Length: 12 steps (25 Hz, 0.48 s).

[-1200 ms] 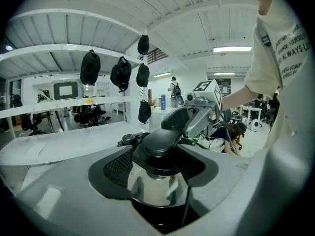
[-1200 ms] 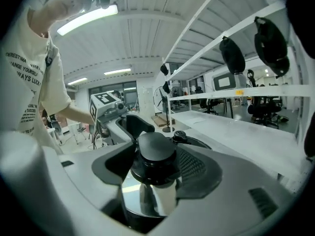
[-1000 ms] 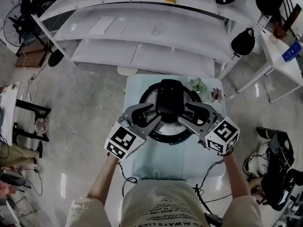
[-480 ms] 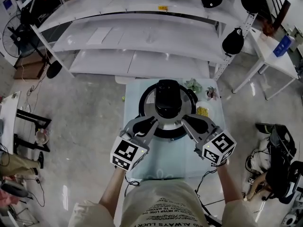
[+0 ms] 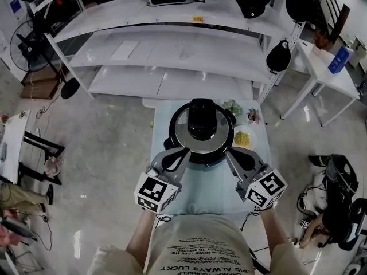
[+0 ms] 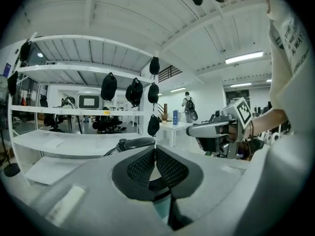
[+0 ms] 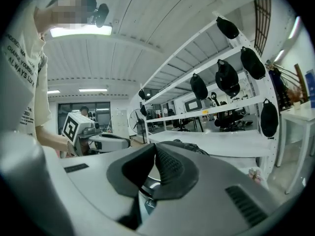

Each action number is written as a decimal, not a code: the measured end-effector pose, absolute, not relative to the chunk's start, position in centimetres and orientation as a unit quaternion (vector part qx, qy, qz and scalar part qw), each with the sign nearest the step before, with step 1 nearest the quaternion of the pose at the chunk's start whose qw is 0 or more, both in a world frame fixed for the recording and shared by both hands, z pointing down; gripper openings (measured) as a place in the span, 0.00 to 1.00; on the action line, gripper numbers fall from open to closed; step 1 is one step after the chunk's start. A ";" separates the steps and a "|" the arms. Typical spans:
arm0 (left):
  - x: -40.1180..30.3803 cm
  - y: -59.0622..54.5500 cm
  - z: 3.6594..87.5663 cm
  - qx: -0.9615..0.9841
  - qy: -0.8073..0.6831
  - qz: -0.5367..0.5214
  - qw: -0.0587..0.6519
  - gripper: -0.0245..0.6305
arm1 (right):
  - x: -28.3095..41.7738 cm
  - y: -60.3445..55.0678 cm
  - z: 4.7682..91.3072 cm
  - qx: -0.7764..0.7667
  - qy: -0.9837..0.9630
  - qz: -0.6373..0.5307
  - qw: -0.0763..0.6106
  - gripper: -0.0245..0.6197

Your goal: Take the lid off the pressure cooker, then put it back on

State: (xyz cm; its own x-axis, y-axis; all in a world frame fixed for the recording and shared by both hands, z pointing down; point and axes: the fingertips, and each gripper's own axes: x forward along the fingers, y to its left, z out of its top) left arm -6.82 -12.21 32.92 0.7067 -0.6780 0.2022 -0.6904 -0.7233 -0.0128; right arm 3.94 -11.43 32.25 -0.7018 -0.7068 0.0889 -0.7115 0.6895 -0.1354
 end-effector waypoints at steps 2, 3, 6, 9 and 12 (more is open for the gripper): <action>-7.0 -11.7 32.5 0.921 -0.377 0.090 0.032 0.08 | 4.8 -11.1 31.8 0.395 -0.915 0.081 0.005 0.05; -7.1 -11.5 32.3 0.920 -0.381 0.088 0.031 0.08 | 5.2 -11.0 31.6 0.400 -0.913 0.083 -0.001 0.05; -7.4 -10.8 31.7 0.916 -0.393 0.080 0.031 0.08 | 6.7 -10.6 31.0 0.418 -0.904 0.086 -0.012 0.05; -7.8 -10.5 31.2 0.910 -0.407 0.070 0.031 0.07 | 7.9 -10.4 30.6 0.431 -0.899 0.078 -0.017 0.05; -8.3 -10.3 31.0 0.905 -0.420 0.062 0.033 0.07 | 8.7 -10.3 30.3 0.441 -0.894 0.074 -0.023 0.05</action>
State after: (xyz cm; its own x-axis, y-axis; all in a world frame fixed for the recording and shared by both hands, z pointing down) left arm -8.35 -10.32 30.99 0.6403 -0.7553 0.1399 -0.7634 -0.6458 0.0074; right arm 8.72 -10.31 30.34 -0.6107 -0.7915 0.0244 -0.7848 0.6008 -0.1518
